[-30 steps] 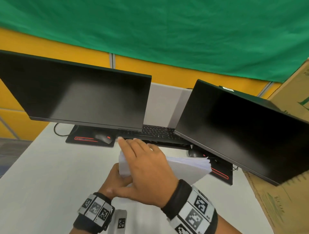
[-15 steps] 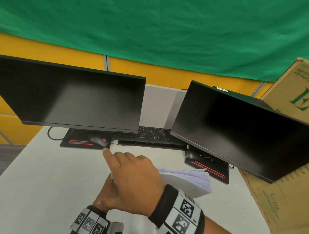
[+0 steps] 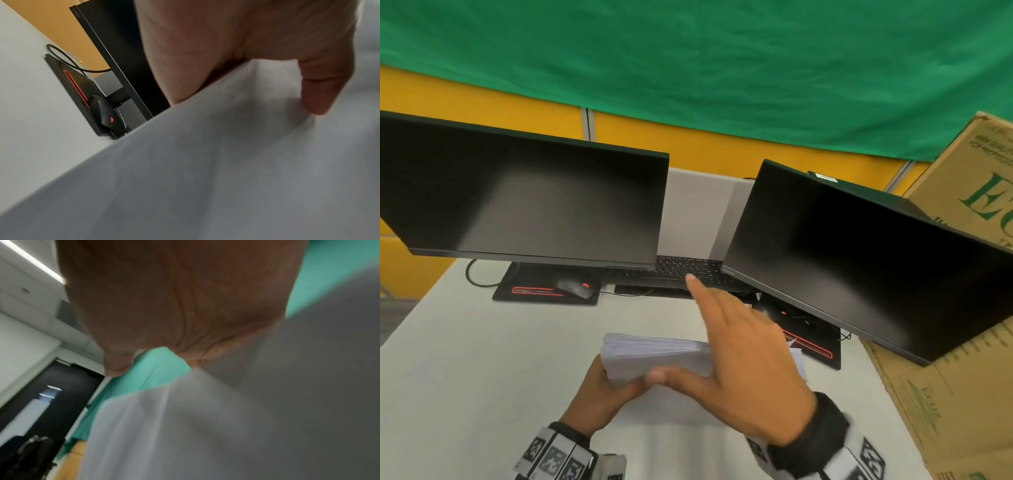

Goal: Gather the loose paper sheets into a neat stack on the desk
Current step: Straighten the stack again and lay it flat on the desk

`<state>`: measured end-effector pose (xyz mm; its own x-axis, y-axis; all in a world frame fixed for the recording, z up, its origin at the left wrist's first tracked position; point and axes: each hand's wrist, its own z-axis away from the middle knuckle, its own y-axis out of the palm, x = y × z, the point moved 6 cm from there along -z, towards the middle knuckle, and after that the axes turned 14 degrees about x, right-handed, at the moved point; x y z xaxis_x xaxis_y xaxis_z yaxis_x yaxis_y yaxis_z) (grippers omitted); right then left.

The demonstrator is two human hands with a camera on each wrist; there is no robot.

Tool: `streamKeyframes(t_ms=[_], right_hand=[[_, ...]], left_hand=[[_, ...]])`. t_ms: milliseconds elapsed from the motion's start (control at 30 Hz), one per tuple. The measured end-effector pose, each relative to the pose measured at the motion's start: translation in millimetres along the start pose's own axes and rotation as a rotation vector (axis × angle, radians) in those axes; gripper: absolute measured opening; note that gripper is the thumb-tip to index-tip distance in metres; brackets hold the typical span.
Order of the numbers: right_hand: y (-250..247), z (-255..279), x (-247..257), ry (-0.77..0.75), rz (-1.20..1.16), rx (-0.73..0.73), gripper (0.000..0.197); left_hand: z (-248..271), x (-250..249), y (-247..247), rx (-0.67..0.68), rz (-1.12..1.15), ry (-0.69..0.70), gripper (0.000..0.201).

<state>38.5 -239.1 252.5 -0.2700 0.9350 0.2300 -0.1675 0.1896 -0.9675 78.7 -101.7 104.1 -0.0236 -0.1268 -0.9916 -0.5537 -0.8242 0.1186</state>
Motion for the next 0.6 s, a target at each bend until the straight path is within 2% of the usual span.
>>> streamKeyframes(t_ms=[67,133,200,267,300,367,433,500,567,600], right_hand=[[9,6,-19,0.086,0.073,-0.002,0.101],[9,11,-29,0.127,0.083,-0.062,0.097],[6,16,-38,0.128,0.058,-0.090,0.096],[8,20,-42,0.106,0.087,-0.056,0.095],[11,21,-45,0.092,0.117,-0.028,0.093],[13,21,-52,0.066,0.179,-0.033,0.077],[7,25,-67,0.052,0.171,-0.084,0.050],[2,33,-88,0.020,-0.009,-0.136,0.022],[9,38,-109,-0.019,-0.429,-0.119,0.005],[16,39,-117,-0.040,-0.656,-0.121,0.004]], left_hand=[[-1,-3,-2,-0.007,-0.032,0.022,0.026],[-5,-1,-1,-0.020,-0.070,0.047,0.029],[-6,1,-1,-0.018,-0.078,0.059,0.039],[-5,4,-6,-0.041,-0.061,0.059,0.050],[-5,6,-8,-0.048,-0.035,0.049,0.043],[-7,9,-9,-0.041,-0.033,0.039,0.029],[-6,10,-10,-0.050,-0.031,0.024,0.034],[-6,5,-8,-0.033,-0.030,0.006,0.029],[-2,6,-8,-0.017,-0.017,0.002,0.047],[-2,6,-7,-0.029,-0.027,-0.001,0.047]])
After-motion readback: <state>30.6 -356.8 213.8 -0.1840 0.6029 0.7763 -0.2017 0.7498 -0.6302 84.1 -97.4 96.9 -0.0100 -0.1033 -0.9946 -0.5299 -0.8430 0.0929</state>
